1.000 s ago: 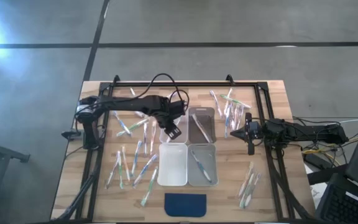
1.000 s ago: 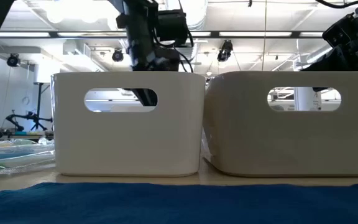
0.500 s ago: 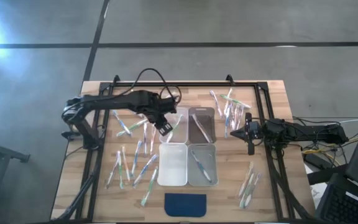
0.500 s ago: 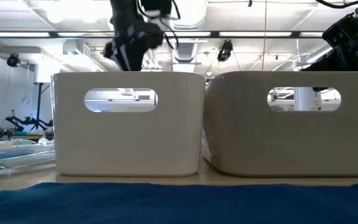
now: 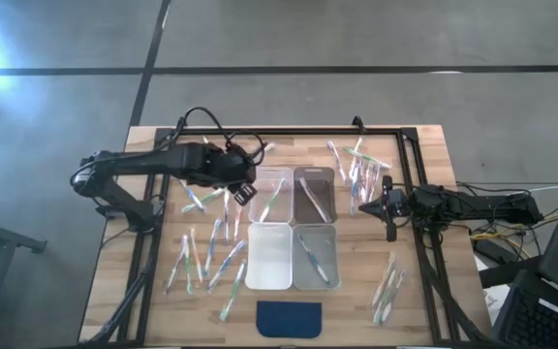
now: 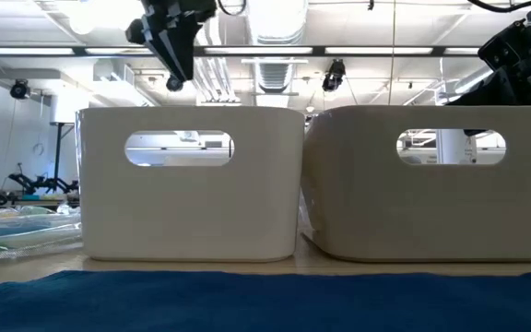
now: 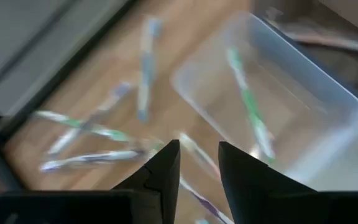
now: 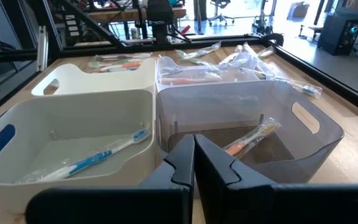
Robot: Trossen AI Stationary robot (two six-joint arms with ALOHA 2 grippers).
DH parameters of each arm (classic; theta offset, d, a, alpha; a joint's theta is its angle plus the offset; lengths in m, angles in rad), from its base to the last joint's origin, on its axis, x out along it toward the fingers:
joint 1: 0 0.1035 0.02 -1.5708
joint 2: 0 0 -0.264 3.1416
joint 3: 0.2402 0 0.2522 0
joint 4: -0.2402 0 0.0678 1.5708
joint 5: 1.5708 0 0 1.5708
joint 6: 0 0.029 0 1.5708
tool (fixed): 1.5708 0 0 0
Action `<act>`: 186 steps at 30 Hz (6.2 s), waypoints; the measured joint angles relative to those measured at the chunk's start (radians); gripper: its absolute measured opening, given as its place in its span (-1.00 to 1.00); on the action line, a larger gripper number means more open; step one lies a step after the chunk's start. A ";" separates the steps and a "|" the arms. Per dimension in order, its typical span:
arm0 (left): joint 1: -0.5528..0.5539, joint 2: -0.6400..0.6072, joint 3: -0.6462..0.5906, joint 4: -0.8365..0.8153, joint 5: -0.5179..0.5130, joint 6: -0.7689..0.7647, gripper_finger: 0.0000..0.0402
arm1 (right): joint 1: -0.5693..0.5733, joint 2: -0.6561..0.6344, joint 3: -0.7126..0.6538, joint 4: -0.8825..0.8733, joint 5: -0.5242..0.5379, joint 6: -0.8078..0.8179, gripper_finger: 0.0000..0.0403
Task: Pick & Place Toothbrushes
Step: Put the violet toothbrush into the white bin
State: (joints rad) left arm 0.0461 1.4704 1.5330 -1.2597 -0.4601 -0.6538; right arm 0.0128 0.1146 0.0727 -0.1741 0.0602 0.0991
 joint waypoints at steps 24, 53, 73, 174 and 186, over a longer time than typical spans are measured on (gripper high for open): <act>-0.036 -0.026 -0.274 -0.051 -0.326 -0.442 -0.43 | 0.000 0.000 0.000 0.000 0.000 -0.001 -0.96; -0.113 -0.037 -0.601 0.109 -0.098 -0.815 -0.43 | 0.000 0.000 0.000 0.000 0.000 -0.002 -0.96; -0.113 -0.037 -0.806 0.592 0.059 -0.757 -0.43 | 0.000 0.000 0.000 0.000 0.000 -0.002 -0.96; -0.417 0.211 -0.115 0.794 -0.160 -0.102 -0.84 | 0.000 0.000 0.000 0.000 0.000 0.002 -0.96; -0.469 0.274 -0.141 0.677 -0.270 -0.364 -0.84 | 0.000 0.000 0.000 0.000 0.000 0.003 -0.96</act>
State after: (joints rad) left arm -0.4225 1.7442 1.3920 -0.5823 -0.7301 -1.0175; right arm 0.0128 0.1146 0.0731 -0.1744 0.0601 0.1020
